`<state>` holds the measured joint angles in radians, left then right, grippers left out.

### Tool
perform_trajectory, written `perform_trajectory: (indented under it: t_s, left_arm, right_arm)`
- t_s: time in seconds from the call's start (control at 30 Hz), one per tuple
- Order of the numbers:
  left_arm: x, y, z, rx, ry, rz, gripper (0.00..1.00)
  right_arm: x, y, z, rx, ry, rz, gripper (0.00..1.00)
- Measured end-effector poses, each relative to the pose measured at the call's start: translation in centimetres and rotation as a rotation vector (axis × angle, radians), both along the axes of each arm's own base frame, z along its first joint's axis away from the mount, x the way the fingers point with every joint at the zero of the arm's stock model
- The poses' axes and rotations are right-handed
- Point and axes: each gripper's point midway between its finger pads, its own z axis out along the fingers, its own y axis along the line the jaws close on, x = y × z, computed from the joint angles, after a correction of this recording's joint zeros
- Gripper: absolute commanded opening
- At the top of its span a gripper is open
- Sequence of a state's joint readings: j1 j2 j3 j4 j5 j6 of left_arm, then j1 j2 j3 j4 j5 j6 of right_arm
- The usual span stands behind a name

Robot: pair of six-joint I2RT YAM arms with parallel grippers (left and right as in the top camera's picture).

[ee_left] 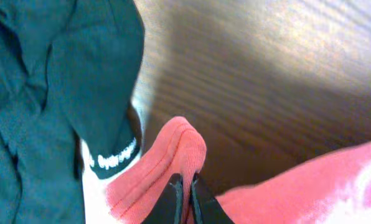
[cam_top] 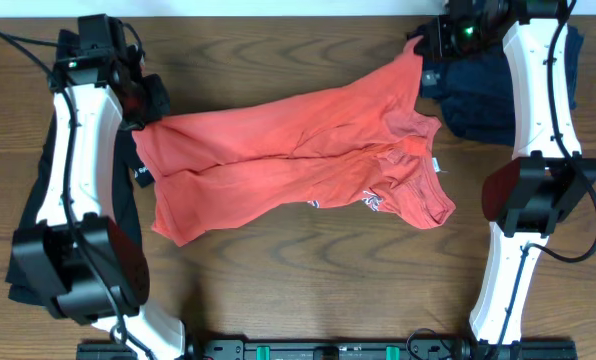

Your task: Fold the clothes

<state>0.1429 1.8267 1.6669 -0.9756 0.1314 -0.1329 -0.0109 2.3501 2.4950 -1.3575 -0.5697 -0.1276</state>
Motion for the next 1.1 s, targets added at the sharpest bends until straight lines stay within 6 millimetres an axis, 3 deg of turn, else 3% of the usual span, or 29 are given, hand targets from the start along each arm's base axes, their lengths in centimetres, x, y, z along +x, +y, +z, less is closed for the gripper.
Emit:
perform_trajectory:
  t_s: [0.23, 0.4, 0.57, 0.73, 0.97, 1.1]
  left_arm:
    - [-4.0, -0.9, -0.7, -0.038, 0.158, -0.007, 0.06]
    - [-6.2, -1.2, -1.0, -0.054, 0.246, -0.007, 0.05]
    - [-7.8, -1.5, -1.1, -0.063, 0.313, -0.006, 0.06]
    - [-8.9, -1.6, -1.4, -0.068, 0.358, -0.014, 0.06]
    - [-12.0, -1.5, -4.9, -0.056, 0.486, -0.022, 0.06]
    - [-13.5, -1.7, -7.1, -0.059, 0.537, -0.024, 0.06]
  right_arm:
    - [-3.6, -0.1, -0.9, -0.010, 0.152, 0.022, 0.01]
    - [-4.9, -0.9, -1.6, -0.056, 0.212, 0.017, 0.02]
    - [-7.0, -1.8, -2.3, -0.129, 0.307, 0.009, 0.02]
    - [-7.5, -1.8, -3.1, -0.212, 0.328, 0.020, 0.02]
    - [-10.4, 0.2, -6.8, -0.349, 0.464, 0.071, 0.01]
    - [-12.7, -0.4, -9.0, -0.436, 0.569, 0.072, 0.01]
